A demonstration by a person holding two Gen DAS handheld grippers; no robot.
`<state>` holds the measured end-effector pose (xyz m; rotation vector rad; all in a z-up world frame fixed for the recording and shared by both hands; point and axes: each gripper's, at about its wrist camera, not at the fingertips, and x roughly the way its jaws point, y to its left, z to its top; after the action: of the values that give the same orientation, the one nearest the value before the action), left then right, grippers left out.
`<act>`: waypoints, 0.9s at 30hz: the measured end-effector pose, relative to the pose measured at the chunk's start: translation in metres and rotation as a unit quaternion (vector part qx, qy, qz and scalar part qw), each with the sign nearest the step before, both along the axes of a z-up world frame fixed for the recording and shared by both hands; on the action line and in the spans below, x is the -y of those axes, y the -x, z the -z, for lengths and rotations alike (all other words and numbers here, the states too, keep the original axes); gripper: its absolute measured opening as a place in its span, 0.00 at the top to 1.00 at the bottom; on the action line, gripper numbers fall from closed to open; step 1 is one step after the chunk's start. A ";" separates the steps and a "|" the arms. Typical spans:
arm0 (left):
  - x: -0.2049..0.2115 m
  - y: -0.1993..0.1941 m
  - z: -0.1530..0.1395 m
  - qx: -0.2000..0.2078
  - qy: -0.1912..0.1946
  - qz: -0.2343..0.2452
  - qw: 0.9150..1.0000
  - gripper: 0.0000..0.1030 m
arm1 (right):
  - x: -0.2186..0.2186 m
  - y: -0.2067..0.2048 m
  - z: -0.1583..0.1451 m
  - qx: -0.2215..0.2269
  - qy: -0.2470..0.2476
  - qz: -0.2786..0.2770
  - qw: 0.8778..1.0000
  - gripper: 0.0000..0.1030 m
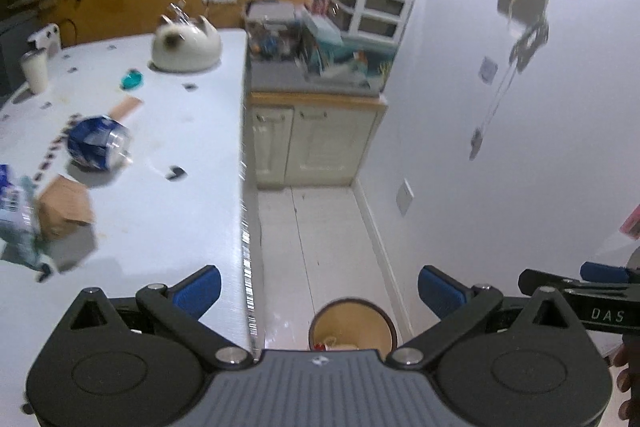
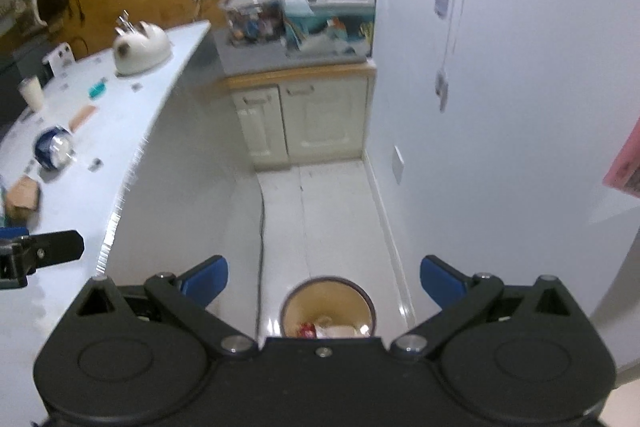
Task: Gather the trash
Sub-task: 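Raise both open tools from the bin back over the table, then grasp the brown paper bag with the right gripper while the left grips the clear packet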
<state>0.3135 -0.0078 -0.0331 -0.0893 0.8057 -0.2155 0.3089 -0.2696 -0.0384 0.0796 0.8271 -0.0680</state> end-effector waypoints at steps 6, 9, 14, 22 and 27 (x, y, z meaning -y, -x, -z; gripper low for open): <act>-0.054 0.025 -0.030 0.040 0.003 -0.018 0.999 0.00 | -0.041 0.021 -0.031 0.041 -0.007 -0.007 0.999 0.00; -0.084 0.035 -0.042 0.056 -0.002 -0.034 0.998 0.00 | -0.063 0.031 -0.040 0.060 -0.009 -0.012 0.998 0.00; -0.135 0.049 -0.058 0.083 -0.018 -0.059 0.995 0.00 | -0.105 0.040 -0.049 0.080 -0.018 -0.023 0.996 0.00; -0.207 0.056 -0.066 0.094 -0.035 -0.084 0.991 0.00 | -0.176 0.035 -0.058 0.102 -0.032 -0.051 0.993 0.00; -0.250 0.052 -0.060 0.093 -0.028 -0.092 0.991 0.00 | -0.220 0.023 -0.057 0.103 -0.036 -0.079 0.991 0.00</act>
<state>0.2613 0.2422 0.0272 -0.0884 0.6136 -0.0251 0.2861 -0.0494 0.0187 0.0883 0.6277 0.1172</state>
